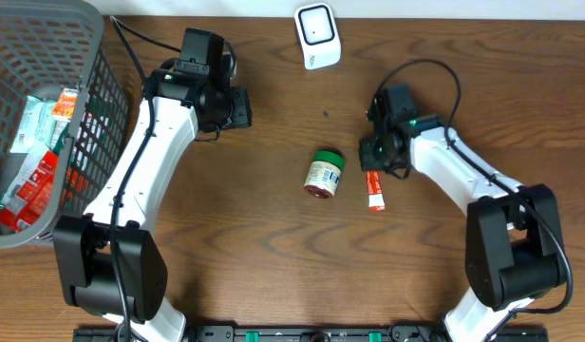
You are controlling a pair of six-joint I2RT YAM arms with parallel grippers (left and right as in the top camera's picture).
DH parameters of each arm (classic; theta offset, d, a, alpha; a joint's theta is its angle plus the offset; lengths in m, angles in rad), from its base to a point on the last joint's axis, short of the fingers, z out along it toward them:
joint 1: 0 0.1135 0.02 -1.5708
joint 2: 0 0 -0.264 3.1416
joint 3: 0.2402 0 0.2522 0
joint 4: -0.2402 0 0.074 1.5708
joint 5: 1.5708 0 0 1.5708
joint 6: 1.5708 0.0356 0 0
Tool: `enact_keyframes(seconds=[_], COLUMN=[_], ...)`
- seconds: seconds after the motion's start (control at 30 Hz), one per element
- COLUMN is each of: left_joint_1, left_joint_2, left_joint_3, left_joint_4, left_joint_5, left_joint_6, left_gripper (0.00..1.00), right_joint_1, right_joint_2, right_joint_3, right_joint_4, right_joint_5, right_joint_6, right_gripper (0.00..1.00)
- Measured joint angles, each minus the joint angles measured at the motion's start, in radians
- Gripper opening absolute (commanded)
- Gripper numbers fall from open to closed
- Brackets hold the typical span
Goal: Scan the item barcode
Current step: 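Lay the stick flat on the table and open the right gripper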
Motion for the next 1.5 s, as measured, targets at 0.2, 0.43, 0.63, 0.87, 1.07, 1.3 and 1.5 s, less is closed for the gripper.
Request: enact_keyframes(seconds=[0.2,0.43,0.63,0.87,1.07,1.3,1.5], left_joint_1=[0.0,0.0,0.0,0.0,0.0,0.0,0.0], left_joint_2=[0.0,0.0,0.0,0.0,0.0,0.0,0.0], left_joint_3=[0.0,0.0,0.0,0.0,0.0,0.0,0.0], left_joint_4=[-0.004,-0.005,-0.005,-0.008,-0.017,-0.019,-0.028], left_joint_5=[0.0,0.0,0.0,0.0,0.0,0.0,0.0], left_joint_6=[0.0,0.0,0.0,0.0,0.0,0.0,0.0], left_gripper=[0.48,0.48,0.48,0.48,0.48,0.48,0.48], right_joint_1=[0.003,0.003,0.003,0.005,0.005,0.005,-0.007], right_joint_2=[-0.002,-0.011,-0.096,-0.104,-0.099,-0.101,-0.118], right_joint_3=[-0.108,-0.067,-0.018,-0.071,-0.2,-0.182,-0.022], right_joint_4=[0.143,0.014,-0.138,-0.142,-0.014,-0.065,-0.198], right_joint_5=[-0.013,-0.016,-0.017,-0.016,-0.017,-0.017,-0.018], right_joint_6=[0.015,-0.002,-0.011,-0.008,0.029,0.037,0.0], right_gripper=[0.01,0.08,0.07,0.07,0.02,0.3,0.55])
